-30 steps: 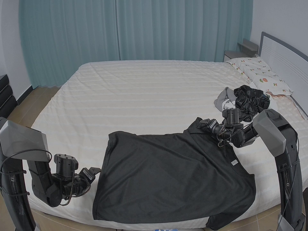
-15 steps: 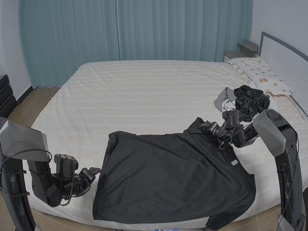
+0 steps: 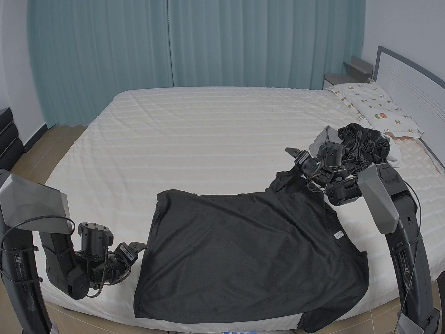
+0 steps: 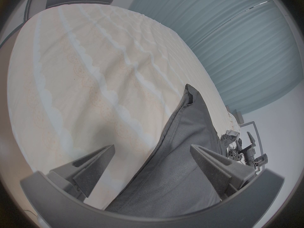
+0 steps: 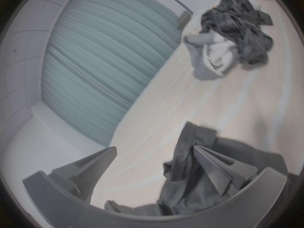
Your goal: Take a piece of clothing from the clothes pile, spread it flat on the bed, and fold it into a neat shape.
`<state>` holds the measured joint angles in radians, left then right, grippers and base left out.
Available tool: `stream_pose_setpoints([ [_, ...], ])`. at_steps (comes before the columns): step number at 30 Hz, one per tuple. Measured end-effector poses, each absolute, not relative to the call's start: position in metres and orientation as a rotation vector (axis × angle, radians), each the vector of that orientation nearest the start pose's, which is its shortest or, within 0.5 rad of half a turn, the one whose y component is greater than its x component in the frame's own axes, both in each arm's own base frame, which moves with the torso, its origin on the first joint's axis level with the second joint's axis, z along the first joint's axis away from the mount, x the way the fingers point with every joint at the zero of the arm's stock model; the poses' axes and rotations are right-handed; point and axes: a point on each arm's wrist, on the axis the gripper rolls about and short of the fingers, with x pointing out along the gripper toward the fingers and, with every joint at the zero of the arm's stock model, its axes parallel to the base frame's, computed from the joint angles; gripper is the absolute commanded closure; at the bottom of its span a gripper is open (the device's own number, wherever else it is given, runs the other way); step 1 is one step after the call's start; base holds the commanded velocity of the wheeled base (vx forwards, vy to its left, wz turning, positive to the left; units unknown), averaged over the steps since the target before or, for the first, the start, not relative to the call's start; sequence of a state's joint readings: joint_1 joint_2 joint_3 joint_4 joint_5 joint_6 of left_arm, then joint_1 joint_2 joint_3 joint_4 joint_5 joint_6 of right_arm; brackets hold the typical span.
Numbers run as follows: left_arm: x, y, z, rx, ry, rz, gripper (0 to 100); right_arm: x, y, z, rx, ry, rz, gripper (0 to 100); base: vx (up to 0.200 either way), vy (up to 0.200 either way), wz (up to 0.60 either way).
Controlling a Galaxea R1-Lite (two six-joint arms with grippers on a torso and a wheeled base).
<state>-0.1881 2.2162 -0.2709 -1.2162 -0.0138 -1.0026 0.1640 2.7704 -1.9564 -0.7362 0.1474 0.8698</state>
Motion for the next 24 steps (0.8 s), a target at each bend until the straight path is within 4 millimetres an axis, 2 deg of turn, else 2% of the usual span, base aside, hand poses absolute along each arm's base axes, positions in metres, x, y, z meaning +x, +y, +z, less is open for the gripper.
stream_pose_setpoints([
  [5,0.258,-0.049,-0.019,-0.89,0.757,0.187,0,0.552,0.094,0.032,0.804,0.132,0.292,0,0.0,0.0,0.0],
  [12,0.258,-0.049,-0.019,-0.89,0.757,0.188,0,0.555,0.081,0.023,0.748,0.166,0.245,0,0.0,0.0,0.0],
  [18,0.258,-0.049,-0.019,-0.89,0.757,0.188,0,0.551,0.057,0.008,0.638,0.273,0.17,0,0.0,0.0,0.0],
  [24,0.258,-0.049,-0.019,-0.89,0.758,0.188,0,0.537,0.028,-0.009,0.51,0.383,0.156,0,0.0,0.0,0.0],
])
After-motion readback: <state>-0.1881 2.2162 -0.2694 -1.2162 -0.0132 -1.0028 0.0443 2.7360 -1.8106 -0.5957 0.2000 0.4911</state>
